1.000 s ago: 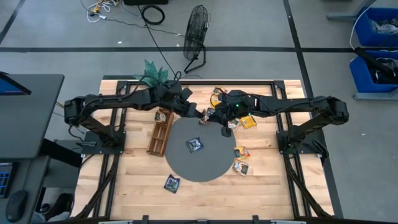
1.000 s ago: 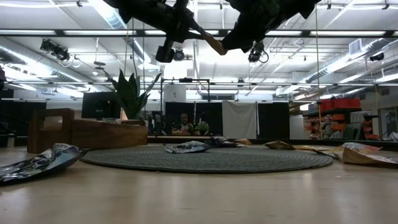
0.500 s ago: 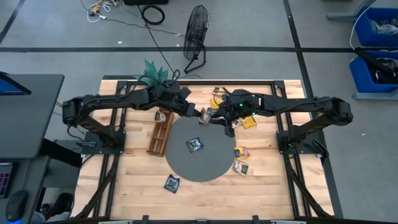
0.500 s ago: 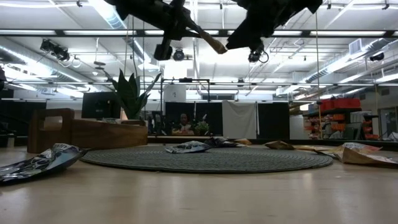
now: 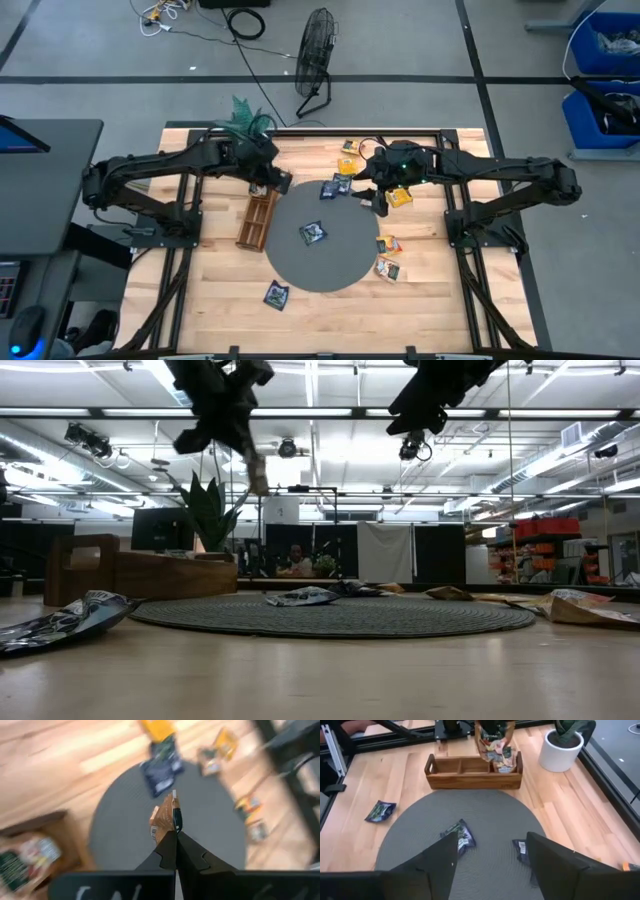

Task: Pick & Place Tea
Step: Put the brown tea bag into the top section of the wooden organizer

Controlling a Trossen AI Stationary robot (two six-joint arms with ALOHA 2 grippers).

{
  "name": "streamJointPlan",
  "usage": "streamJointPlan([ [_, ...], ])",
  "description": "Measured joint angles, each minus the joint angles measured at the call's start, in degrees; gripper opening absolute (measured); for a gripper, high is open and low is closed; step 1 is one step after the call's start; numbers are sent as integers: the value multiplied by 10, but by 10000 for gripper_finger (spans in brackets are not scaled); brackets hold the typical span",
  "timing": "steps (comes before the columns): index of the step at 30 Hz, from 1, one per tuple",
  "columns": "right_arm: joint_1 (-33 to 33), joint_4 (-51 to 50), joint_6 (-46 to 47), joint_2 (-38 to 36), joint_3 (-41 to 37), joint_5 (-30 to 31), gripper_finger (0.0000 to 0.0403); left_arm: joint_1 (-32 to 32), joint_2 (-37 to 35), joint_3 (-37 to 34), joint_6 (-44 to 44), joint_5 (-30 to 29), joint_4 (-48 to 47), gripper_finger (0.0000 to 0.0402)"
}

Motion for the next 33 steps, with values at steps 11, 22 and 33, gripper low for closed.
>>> streamJointPlan([
  [11, 0, 0, 15, 1, 0, 0, 235, -17, 0, -21, -21, -141, -118, 2],
  [22, 0, 4, 18, 1, 0, 0, 235, -15, -24, -164, -96, -149, 30, 2],
  [33, 0, 3, 28, 1, 0, 0, 235, -12, -22, -239, -129, -177, 84, 2],
])
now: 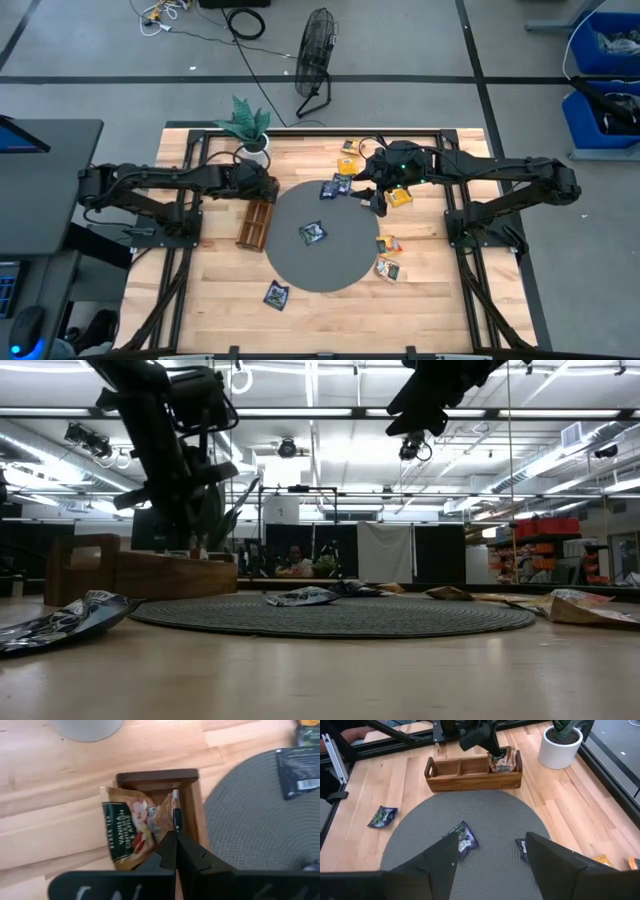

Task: Pick & Place Tea
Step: Put the brown tea bag into the top section of the wooden organizer

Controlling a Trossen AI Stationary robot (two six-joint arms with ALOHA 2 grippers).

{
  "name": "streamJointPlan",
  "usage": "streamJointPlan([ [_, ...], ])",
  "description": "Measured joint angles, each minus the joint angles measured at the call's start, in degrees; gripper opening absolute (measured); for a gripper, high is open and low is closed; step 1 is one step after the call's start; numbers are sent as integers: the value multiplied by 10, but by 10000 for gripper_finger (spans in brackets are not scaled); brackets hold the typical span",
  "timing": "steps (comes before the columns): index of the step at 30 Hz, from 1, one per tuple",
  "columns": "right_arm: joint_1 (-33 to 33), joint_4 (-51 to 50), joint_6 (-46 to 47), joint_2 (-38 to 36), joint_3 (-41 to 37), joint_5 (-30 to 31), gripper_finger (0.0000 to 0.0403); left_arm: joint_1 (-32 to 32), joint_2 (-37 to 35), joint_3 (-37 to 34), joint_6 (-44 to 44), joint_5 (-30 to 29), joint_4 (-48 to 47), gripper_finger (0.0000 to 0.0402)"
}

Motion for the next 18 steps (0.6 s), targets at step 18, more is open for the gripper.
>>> streamJointPlan([
  [18, 0, 2, 0, 0, 0, 0, 235, 0, 0, -26, -1, -17, 32, 25],
])
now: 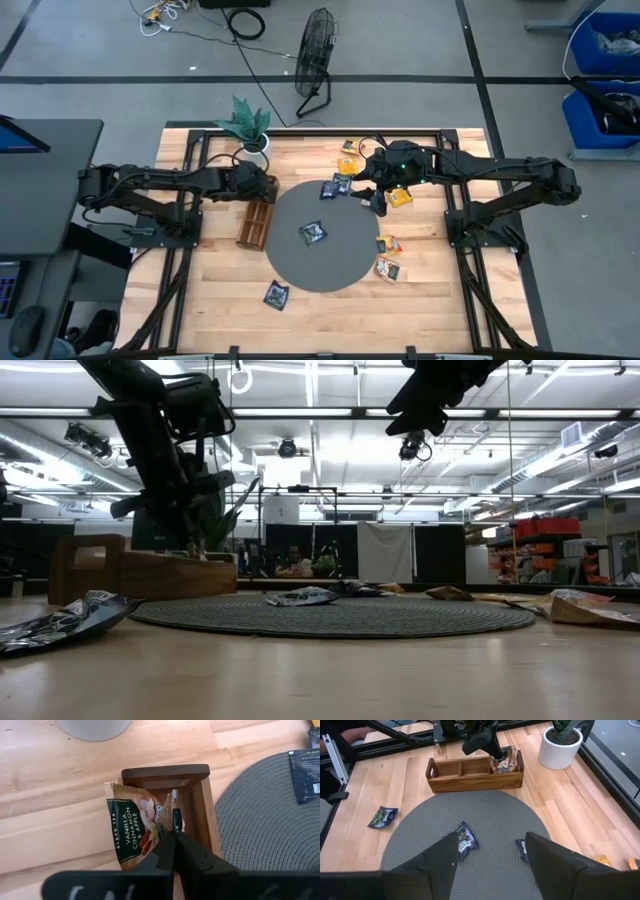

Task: Pick & Place Tea
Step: Put the brown tea bag into the top section of the wooden organizer

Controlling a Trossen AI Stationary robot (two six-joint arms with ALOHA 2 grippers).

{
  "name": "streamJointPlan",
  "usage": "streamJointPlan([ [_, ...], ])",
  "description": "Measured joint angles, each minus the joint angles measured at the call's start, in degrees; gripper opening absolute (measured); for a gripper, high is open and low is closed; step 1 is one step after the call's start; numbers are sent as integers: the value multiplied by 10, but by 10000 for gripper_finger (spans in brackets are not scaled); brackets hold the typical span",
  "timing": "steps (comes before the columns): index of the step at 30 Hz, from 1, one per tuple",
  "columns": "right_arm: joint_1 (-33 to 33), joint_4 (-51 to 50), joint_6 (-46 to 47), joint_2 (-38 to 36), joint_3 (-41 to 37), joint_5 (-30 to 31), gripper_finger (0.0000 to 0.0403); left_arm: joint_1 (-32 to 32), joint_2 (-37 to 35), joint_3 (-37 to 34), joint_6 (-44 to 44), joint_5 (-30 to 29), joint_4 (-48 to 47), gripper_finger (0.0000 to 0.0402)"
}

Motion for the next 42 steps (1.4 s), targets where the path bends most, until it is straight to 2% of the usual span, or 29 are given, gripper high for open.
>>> streamJointPlan([
  [18, 0, 0, 4, 0, 0, 0, 235, 5, 0, 17, -23, -13, -19, 140],
  [22, 0, 0, 4, 0, 0, 0, 235, 14, 0, 18, -24, -15, -37, 142],
  [27, 0, 0, 4, 0, 0, 0, 235, 16, 0, 18, -25, -14, -62, 124],
  [32, 0, -23, 32, -1, 1, -1, 235, 14, -30, 31, -19, 29, -59, 108],
  [37, 14, -99, 81, -3, 1, -22, 235, 0, -93, 79, 56, 22, -60, 106],
  [42, 67, -172, 92, -3, 1, -41, 235, 0, -134, 138, 133, -7, -53, 106],
])
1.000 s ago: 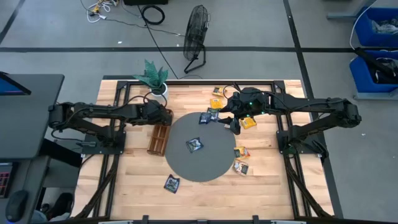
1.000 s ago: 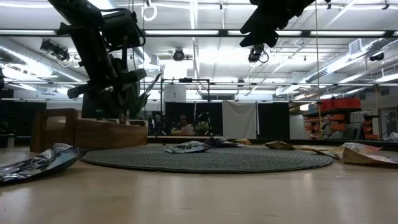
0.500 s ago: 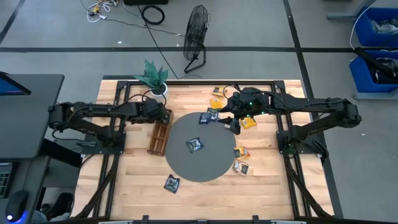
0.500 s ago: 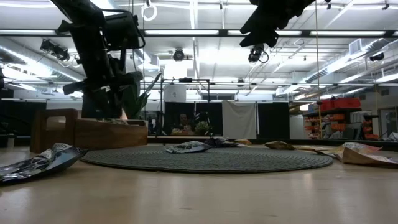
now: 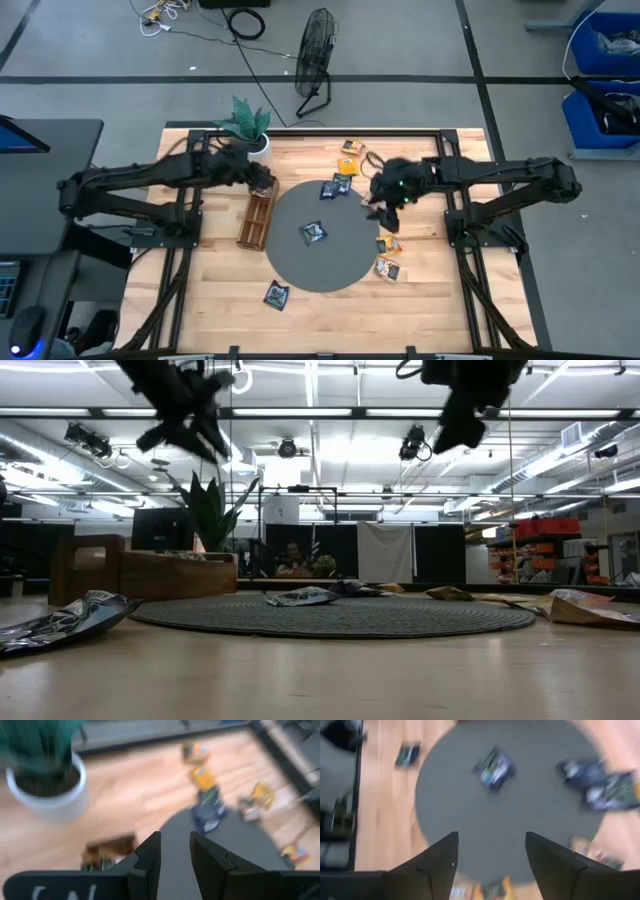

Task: Pick & Place Tea
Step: Put the brown tea bag into the top section of the wooden organizer

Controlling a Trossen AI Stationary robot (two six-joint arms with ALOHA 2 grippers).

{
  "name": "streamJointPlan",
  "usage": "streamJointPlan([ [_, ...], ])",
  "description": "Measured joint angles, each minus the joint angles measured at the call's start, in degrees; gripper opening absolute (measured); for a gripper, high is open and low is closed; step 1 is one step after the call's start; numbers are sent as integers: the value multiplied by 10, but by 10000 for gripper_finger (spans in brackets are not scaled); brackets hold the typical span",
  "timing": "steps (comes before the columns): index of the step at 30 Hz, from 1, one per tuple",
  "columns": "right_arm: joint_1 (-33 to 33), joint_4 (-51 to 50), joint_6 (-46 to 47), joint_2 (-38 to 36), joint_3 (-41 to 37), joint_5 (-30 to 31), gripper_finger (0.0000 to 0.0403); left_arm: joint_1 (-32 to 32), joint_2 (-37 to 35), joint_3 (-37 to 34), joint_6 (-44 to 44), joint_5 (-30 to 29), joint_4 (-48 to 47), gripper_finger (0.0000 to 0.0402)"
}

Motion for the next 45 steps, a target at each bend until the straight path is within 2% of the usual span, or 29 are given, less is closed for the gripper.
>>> streamJointPlan([
  [4, 57, -84, 15, 0, 0, 1, 235, 0, -7, 34, 38, -2, 2, 106],
  [8, 108, -140, 117, 0, 0, 37, 235, -1, -7, 46, 42, -2, 2, 106],
  [13, 178, -135, 252, 3, 0, 84, 235, -1, -6, 46, 48, -2, -5, 106],
  [18, 250, -114, 310, 35, 0, 156, 235, -1, -6, 46, 72, 9, -6, 106],
  [21, 273, -85, 315, 74, 0, 175, 235, -1, -5, 46, 73, 13, -5, 106],
  [25, 288, -39, 318, 145, 0, 172, 235, -1, -5, 46, 74, 13, -5, 106],
  [32, 304, -34, 327, 244, 0, 171, 235, -1, -5, 46, 75, 18, -5, 106],
  [45, 304, -4, 286, 325, 0, 174, 229, -1, -5, 46, 87, 28, -5, 106],
])
